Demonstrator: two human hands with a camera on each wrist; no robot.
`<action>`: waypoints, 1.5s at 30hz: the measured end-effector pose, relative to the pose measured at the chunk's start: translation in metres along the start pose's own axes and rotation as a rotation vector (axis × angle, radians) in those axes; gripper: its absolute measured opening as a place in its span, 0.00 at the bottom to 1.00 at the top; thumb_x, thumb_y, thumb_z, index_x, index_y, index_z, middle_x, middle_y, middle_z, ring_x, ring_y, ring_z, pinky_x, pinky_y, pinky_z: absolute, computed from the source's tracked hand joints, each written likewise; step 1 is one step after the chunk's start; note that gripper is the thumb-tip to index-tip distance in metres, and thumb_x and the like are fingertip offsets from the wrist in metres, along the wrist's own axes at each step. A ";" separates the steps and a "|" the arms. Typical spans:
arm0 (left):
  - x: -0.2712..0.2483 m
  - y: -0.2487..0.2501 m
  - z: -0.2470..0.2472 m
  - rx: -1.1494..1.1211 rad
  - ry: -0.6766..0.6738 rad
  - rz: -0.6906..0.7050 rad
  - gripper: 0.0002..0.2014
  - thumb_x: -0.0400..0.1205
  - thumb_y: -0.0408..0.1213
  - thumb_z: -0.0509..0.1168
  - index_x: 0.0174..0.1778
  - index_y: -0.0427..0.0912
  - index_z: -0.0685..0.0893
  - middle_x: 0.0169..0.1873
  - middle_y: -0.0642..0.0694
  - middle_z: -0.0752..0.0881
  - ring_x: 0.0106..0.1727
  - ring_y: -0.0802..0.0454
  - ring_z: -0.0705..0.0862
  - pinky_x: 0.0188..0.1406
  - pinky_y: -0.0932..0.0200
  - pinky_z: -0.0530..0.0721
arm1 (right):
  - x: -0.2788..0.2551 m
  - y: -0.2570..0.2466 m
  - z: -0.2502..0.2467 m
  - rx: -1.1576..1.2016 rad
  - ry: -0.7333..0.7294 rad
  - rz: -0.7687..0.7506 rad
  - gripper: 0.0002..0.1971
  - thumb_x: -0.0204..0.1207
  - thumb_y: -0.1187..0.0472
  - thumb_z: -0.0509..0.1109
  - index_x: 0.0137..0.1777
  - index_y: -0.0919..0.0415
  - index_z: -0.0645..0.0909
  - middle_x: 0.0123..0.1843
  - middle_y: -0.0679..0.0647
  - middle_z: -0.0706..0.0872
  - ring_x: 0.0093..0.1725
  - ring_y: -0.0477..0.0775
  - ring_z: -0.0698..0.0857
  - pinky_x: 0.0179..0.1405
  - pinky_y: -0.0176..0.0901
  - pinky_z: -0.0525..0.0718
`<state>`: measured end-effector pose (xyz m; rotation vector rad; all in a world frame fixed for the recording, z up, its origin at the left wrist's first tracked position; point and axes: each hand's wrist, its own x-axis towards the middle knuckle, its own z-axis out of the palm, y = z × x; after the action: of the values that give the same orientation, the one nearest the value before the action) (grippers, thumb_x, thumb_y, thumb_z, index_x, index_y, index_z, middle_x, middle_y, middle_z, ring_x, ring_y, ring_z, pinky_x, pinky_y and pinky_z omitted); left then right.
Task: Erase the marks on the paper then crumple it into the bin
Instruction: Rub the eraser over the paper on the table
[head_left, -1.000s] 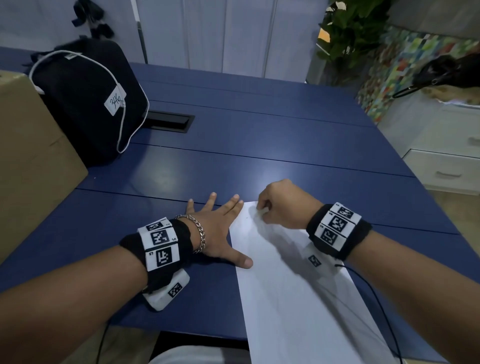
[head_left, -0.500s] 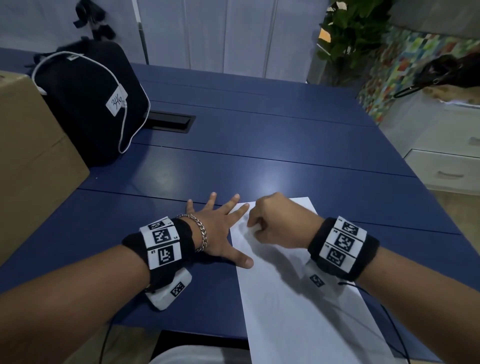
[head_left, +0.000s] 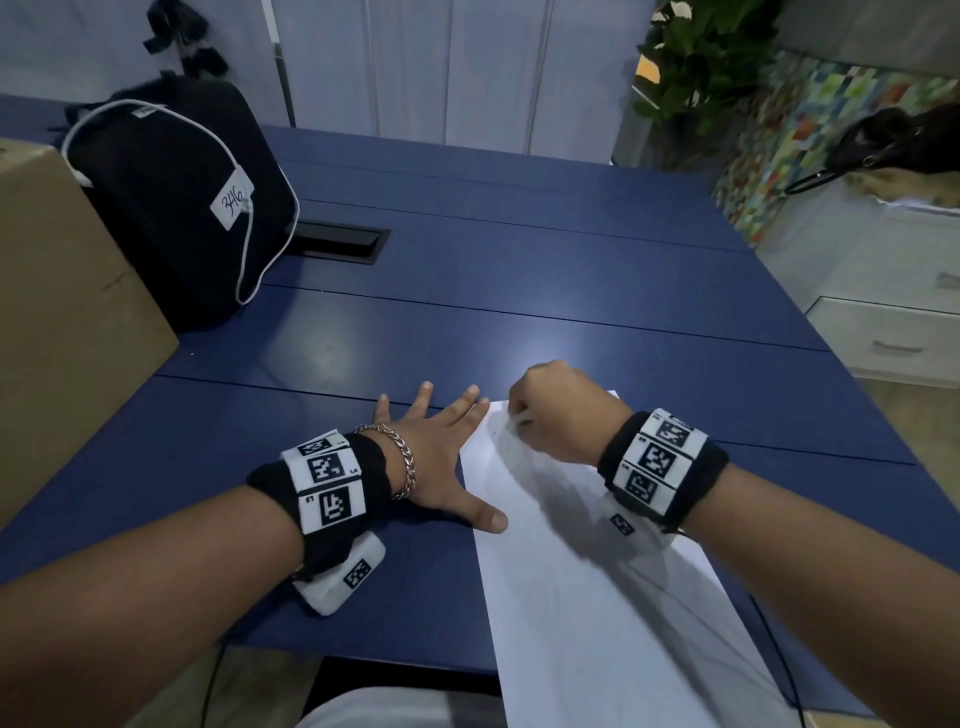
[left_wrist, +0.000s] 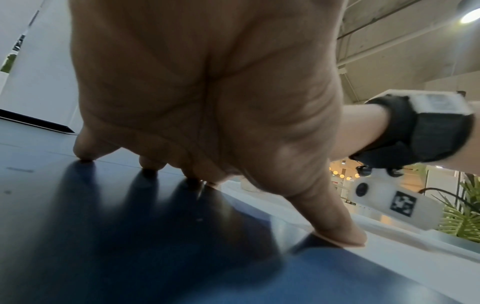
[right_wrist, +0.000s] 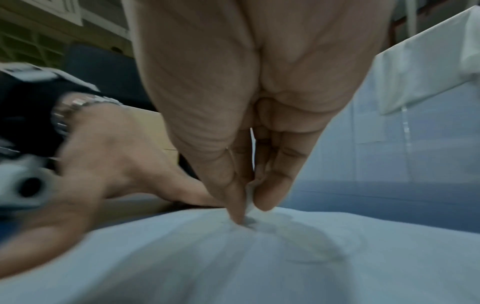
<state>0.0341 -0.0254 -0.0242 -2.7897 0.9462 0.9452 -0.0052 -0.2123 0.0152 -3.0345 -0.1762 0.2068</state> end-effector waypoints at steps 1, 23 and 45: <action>0.000 0.000 0.000 0.002 0.001 0.003 0.75 0.60 0.90 0.65 0.90 0.64 0.25 0.86 0.69 0.23 0.89 0.37 0.22 0.82 0.13 0.33 | -0.001 -0.001 0.001 0.009 0.015 0.004 0.09 0.76 0.64 0.66 0.47 0.60 0.89 0.45 0.56 0.88 0.47 0.62 0.86 0.41 0.44 0.77; 0.000 0.003 -0.002 0.025 -0.011 -0.006 0.69 0.60 0.91 0.65 0.87 0.76 0.27 0.86 0.68 0.21 0.89 0.34 0.22 0.78 0.08 0.34 | -0.022 0.020 -0.007 0.113 -0.127 -0.183 0.11 0.73 0.61 0.78 0.54 0.52 0.93 0.42 0.40 0.85 0.37 0.37 0.80 0.36 0.23 0.73; 0.004 0.000 0.000 0.041 -0.019 -0.007 0.71 0.57 0.92 0.64 0.86 0.76 0.26 0.85 0.68 0.20 0.89 0.32 0.23 0.78 0.07 0.36 | -0.037 -0.009 0.010 -0.001 -0.118 -0.221 0.05 0.72 0.61 0.69 0.40 0.55 0.87 0.37 0.50 0.86 0.37 0.55 0.82 0.39 0.50 0.83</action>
<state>0.0366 -0.0279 -0.0268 -2.7440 0.9420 0.9387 -0.0443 -0.2074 0.0109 -2.9735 -0.5170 0.3677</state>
